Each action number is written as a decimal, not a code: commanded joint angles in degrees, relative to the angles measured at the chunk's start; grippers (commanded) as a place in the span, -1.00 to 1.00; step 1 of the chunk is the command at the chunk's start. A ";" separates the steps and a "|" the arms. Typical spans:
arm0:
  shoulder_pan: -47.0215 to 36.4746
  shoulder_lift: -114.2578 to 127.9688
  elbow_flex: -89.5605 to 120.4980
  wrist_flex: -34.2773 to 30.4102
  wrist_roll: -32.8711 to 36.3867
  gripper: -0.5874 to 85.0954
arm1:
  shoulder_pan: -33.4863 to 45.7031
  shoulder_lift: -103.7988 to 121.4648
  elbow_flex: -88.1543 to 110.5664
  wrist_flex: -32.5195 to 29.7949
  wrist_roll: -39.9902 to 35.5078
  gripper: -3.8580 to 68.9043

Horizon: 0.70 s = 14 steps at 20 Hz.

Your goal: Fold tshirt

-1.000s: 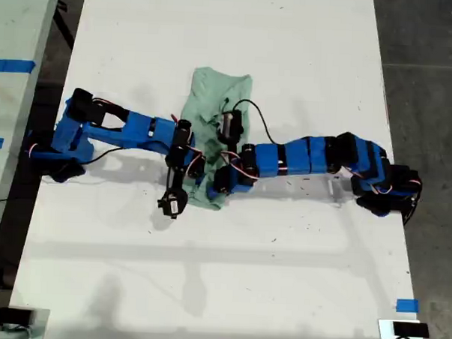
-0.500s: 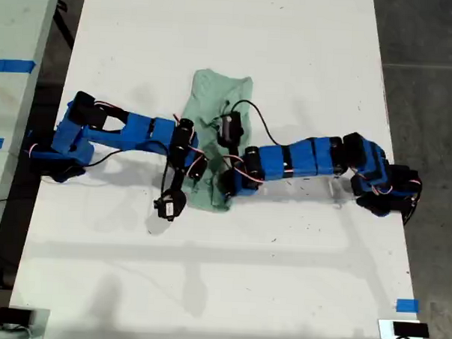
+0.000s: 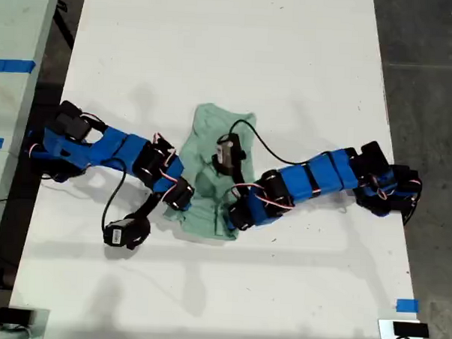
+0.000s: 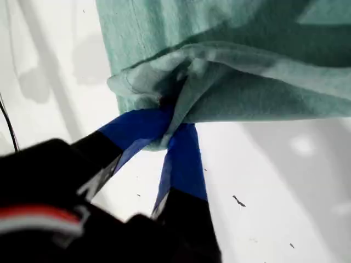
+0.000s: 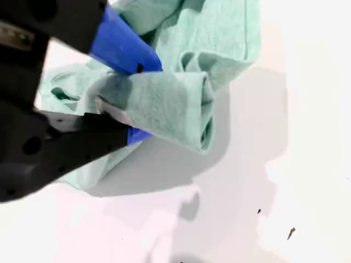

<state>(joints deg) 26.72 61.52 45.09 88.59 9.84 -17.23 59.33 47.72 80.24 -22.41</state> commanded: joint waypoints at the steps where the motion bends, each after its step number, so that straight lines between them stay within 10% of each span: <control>1: -1.85 8.00 -3.16 0.79 1.93 -0.99 | 1.05 8.00 -3.60 1.32 -0.97 -0.94; 14: -44.65 6.59 -3.08 -1.41 42.63 -0.99 | 41.48 17.75 4.31 4.13 -34.89 -0.94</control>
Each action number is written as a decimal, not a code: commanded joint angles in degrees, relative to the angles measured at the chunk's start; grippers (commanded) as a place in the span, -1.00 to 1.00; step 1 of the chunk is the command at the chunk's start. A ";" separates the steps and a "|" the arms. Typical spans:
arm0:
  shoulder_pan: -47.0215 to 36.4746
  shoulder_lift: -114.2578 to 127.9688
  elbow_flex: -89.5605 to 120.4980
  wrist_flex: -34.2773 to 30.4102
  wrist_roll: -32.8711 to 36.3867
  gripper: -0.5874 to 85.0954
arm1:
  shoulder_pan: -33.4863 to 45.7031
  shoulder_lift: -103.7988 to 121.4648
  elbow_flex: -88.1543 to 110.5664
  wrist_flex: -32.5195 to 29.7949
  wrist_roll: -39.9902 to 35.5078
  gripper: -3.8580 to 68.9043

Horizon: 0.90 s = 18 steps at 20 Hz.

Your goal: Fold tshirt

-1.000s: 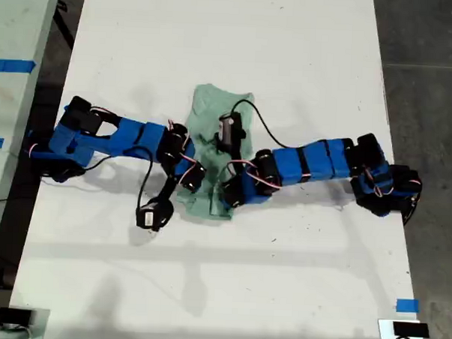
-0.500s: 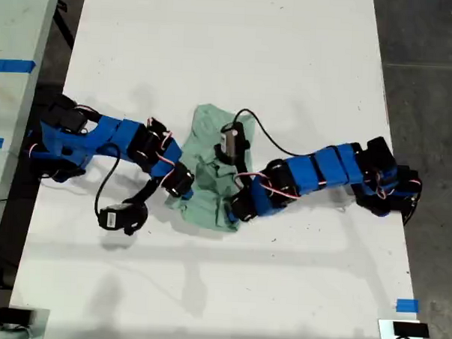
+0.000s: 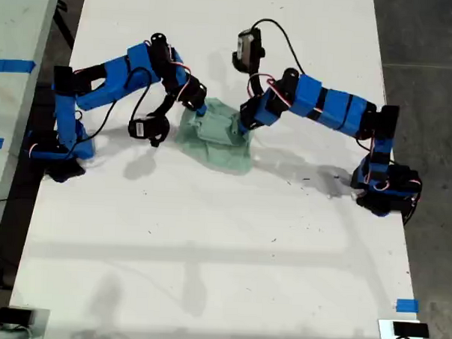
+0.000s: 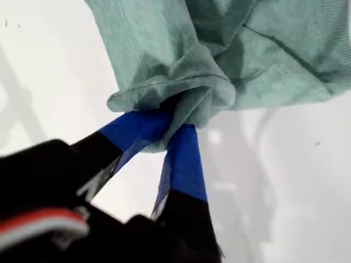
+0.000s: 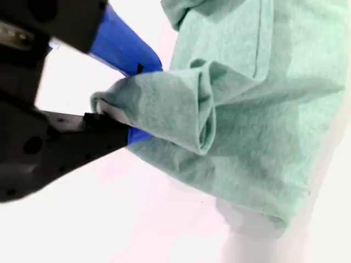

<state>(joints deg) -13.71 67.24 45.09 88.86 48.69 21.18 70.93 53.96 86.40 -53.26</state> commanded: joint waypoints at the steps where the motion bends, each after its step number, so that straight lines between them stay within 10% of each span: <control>1: -5.80 0.44 -2.46 -2.99 5.10 -0.99 | 4.31 6.24 -1.14 -2.55 -5.54 -0.94; 5: -10.20 -11.69 -2.20 -9.67 8.09 -0.97 | 8.09 6.06 14.59 -15.56 -6.33 -0.95; 8: -16.26 -23.99 -4.57 -13.36 7.03 -0.43 | 12.04 1.23 23.29 -22.59 -3.34 -0.63; 13: -19.42 -15.56 -4.48 -7.29 5.89 -0.34 | 15.12 2.90 24.87 -19.25 -0.62 0.02; 18: -14.94 7.56 -1.14 1.67 3.52 -0.41 | 10.72 19.69 23.99 -7.38 2.55 -0.11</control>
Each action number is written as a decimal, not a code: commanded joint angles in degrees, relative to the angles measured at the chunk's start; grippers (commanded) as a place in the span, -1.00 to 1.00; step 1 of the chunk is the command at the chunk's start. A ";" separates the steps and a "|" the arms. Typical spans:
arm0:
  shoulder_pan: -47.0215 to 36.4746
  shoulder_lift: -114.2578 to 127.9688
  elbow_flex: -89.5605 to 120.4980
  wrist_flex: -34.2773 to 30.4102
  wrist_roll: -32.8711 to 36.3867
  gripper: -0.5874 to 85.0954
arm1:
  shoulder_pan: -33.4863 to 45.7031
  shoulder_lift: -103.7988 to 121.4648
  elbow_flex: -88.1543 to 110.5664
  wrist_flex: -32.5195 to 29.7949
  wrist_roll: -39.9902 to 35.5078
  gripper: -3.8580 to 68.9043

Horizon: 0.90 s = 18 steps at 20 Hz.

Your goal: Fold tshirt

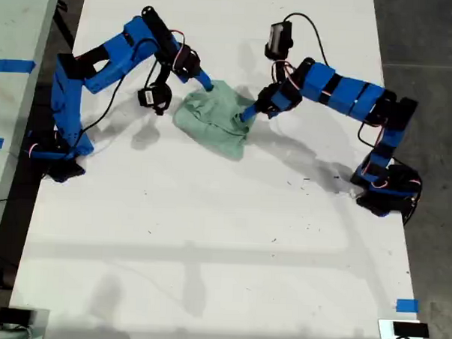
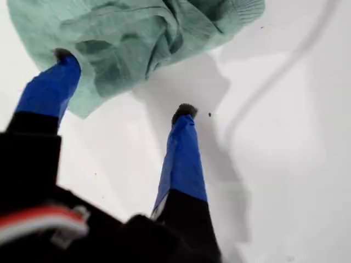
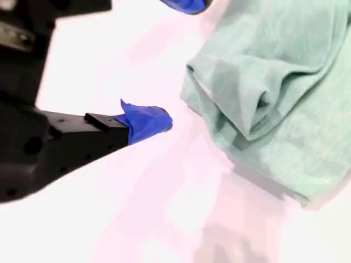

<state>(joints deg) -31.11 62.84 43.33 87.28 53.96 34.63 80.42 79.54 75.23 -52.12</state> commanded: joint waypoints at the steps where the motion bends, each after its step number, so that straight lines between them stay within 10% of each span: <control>1: 3.60 16.00 2.46 5.19 -2.29 -0.43 | -3.87 13.97 -0.44 5.71 2.29 -0.14; 7: 15.29 42.45 37.27 -0.62 -17.05 -0.98 | -8.00 45.97 22.68 8.44 18.81 -0.40; 10: 20.74 58.18 64.69 -7.82 -32.34 -0.99 | -14.59 63.72 41.48 4.22 33.66 -0.78; 18: 31.82 91.85 108.63 -17.67 -54.49 -0.99 | -26.46 102.83 80.86 -0.18 55.46 -0.95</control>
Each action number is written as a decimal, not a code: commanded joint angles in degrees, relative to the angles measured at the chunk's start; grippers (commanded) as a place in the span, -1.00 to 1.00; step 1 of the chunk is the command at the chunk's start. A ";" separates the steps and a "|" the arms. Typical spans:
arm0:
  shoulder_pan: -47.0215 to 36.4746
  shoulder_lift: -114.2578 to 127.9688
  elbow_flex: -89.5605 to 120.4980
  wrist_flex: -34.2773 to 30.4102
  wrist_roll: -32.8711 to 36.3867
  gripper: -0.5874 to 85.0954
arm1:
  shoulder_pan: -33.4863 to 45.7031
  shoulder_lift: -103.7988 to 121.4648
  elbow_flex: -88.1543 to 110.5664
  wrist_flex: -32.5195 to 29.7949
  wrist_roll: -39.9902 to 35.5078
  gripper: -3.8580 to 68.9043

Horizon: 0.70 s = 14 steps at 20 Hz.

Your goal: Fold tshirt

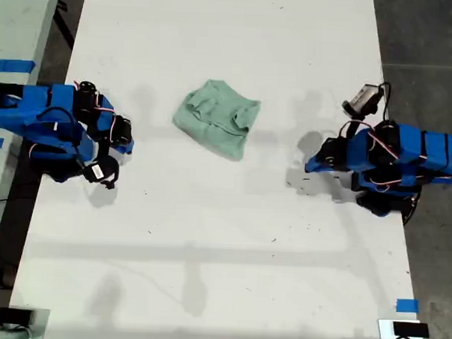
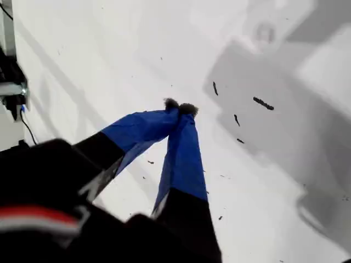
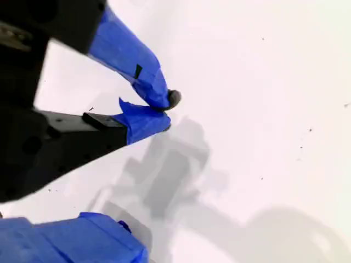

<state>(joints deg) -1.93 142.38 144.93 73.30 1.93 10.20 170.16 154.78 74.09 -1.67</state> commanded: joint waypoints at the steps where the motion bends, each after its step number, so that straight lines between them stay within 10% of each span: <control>1: 3.52 23.20 12.92 -4.83 -3.87 -0.99 | -3.08 23.29 9.58 3.60 6.94 -0.95; 7: 5.01 48.25 27.69 5.19 -7.47 -0.98 | -2.02 22.41 17.49 -3.60 16.17 -0.86; 12: 9.49 48.43 27.86 8.70 -4.57 -0.96 | 2.55 22.94 17.31 -3.43 -29.27 -0.81; 14: 12.04 48.43 27.86 8.88 -1.58 -0.81 | 2.20 23.03 17.14 -2.90 -32.61 -0.83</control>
<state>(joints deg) 7.56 190.90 172.88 78.13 -3.25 12.30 193.18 172.35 72.25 -25.84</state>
